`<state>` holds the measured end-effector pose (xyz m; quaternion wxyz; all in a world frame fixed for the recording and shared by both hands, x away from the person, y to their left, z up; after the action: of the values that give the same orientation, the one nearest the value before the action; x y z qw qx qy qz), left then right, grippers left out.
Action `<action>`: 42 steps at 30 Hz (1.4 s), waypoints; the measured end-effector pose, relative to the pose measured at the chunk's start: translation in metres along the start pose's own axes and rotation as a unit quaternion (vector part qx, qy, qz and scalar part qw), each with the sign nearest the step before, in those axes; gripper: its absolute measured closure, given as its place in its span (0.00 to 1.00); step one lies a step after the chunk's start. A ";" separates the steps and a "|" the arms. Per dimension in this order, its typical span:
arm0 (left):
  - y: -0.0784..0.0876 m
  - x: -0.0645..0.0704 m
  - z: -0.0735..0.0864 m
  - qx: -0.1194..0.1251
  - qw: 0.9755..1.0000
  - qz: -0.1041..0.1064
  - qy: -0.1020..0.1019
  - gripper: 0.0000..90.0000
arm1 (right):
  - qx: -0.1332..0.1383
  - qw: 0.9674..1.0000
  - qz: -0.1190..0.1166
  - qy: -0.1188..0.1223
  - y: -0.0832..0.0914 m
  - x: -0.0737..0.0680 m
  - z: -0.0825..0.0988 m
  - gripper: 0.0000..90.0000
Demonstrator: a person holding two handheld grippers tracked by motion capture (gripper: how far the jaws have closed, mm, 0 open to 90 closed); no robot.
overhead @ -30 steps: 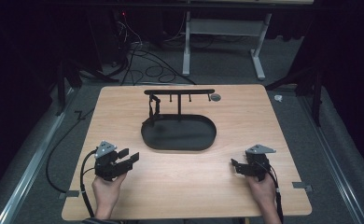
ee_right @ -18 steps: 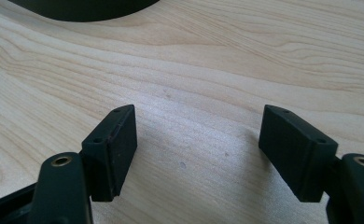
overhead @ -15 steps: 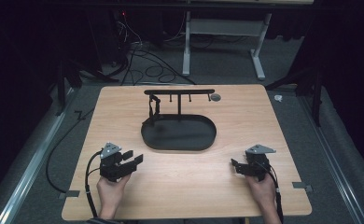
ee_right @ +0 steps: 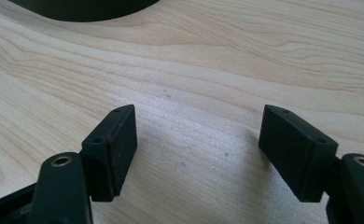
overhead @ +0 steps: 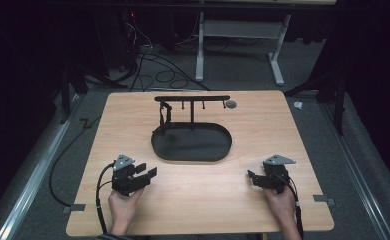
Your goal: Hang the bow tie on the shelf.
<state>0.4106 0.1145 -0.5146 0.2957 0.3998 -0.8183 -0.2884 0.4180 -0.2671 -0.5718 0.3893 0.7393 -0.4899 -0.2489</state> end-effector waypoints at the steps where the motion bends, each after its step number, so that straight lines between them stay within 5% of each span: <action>1: -0.001 0.001 0.000 0.000 1.000 0.001 0.001 0.55 | 0.000 1.000 0.000 0.001 0.000 0.000 0.000 0.32; 17: -0.022 0.003 0.006 -0.019 1.000 0.000 0.001 0.55 | 0.000 1.000 0.000 0.001 0.000 0.000 0.000 0.32; 42: -0.051 -0.005 0.014 -0.048 0.997 -0.054 -0.034 0.53 | 0.000 1.000 0.000 0.000 0.000 0.000 0.000 0.32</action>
<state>0.4281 0.0952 -0.5611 0.2706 0.4185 -0.7904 -0.3562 0.4180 -0.2673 -0.5718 0.3895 0.7392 -0.4901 -0.2485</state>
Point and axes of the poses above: each handheld gripper's, and its own axes: y roughly backward along the jaws, z roughly out of its underside, x roughly to its right, the point moved 10 cm from there along -y, roughly forward along the jaws, and after that the axes turned 11 degrees about -x, right-handed, at the moved point
